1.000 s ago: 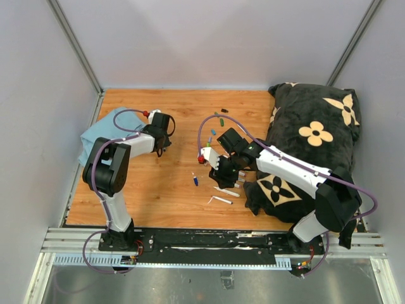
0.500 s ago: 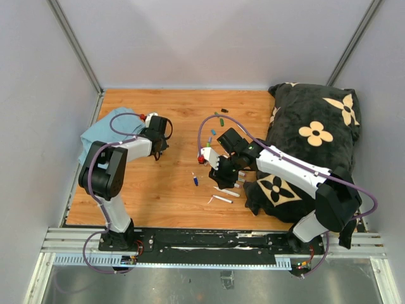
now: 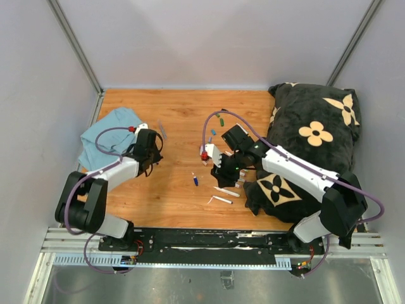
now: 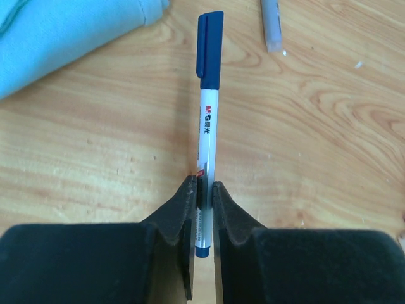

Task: Open the pen caps
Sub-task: Pick up the pen from the center of the board.

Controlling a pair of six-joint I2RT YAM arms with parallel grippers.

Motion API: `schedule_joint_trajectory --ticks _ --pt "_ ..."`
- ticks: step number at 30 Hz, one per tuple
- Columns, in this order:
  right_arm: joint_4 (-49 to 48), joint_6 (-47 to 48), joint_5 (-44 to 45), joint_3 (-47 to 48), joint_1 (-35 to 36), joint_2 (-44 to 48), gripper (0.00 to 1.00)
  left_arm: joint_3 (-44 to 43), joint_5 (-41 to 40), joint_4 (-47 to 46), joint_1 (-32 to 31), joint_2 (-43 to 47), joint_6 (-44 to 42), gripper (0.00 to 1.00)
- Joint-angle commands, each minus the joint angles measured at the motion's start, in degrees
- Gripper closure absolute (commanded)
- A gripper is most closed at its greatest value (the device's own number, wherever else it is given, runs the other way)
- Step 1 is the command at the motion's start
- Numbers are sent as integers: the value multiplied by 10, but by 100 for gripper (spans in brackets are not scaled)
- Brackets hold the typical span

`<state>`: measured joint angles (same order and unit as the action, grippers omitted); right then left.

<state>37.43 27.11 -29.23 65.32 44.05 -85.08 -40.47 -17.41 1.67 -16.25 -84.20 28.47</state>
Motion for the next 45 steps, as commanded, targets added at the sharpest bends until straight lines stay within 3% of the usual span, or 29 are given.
schedule_joint_trajectory --ticks 1,5,11,19,27,37,45 --pt "7 -2 -36 10 -27 22 55 59 25 -36 -9 75 18 100" --pt "6 -4 -53 10 -35 28 55 103 37 -50 -35 162 27 100" --pt "0 -12 -69 7 -46 40 55 174 117 -127 -67 288 57 100" --pt "-23 -27 -103 -5 -76 73 53 245 144 -264 -155 364 98 100" --pt "-40 -48 -140 -12 -103 86 51 272 103 -394 -261 358 125 100" --pt "-89 -94 -175 -35 -140 122 45 291 41 -549 -345 306 138 100" --pt "-216 -171 -206 -91 -159 163 43 289 4 -664 -388 225 135 100"
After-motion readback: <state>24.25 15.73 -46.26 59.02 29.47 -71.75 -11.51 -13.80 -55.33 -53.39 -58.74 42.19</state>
